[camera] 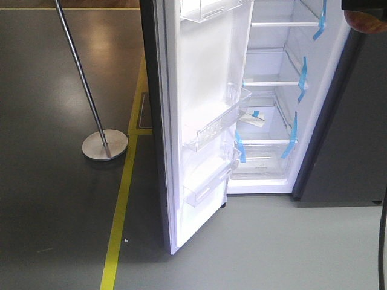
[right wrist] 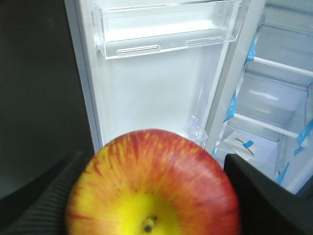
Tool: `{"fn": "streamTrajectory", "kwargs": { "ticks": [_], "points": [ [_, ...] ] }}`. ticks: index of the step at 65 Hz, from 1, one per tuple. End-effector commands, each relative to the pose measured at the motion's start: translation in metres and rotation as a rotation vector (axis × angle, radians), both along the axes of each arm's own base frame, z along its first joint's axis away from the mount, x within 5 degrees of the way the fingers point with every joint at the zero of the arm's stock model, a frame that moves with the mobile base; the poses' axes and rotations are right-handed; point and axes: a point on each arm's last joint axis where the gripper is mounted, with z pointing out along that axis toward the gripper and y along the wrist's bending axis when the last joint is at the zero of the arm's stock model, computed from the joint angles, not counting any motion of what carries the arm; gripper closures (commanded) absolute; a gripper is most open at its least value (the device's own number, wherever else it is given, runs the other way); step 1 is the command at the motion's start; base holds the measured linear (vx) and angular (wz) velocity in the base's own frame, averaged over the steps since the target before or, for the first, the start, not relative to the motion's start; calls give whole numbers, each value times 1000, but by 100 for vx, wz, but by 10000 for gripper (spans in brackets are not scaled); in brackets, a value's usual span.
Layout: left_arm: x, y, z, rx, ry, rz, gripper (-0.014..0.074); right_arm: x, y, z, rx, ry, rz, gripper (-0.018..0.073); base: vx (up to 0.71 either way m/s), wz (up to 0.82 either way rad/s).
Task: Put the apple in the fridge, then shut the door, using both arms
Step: 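Approach the refrigerator interior with the apple in the right gripper, then move the held apple toward the refrigerator door shelf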
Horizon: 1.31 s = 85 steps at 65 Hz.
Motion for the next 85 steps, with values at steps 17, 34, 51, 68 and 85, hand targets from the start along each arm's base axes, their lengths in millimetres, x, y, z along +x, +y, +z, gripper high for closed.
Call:
{"fn": "streamTrajectory", "kwargs": {
  "ticks": [17,34,51,68,85],
  "points": [
    [-2,-2,14,-3,-101,-19,603,-12,1,25,36,-119,-27,440,9,0],
    [-2,-2,14,-3,-101,-19,603,-12,1,25,36,-119,-27,440,8,3],
    [-2,-2,14,-3,-101,-19,603,-12,1,25,36,-119,-27,440,8,3],
    [-2,-2,14,-3,-101,-19,603,-12,1,25,36,-119,-27,440,8,-1],
    [-2,-2,14,-3,-101,-19,603,-12,1,25,36,-119,-27,440,8,-1]
  ]
}}
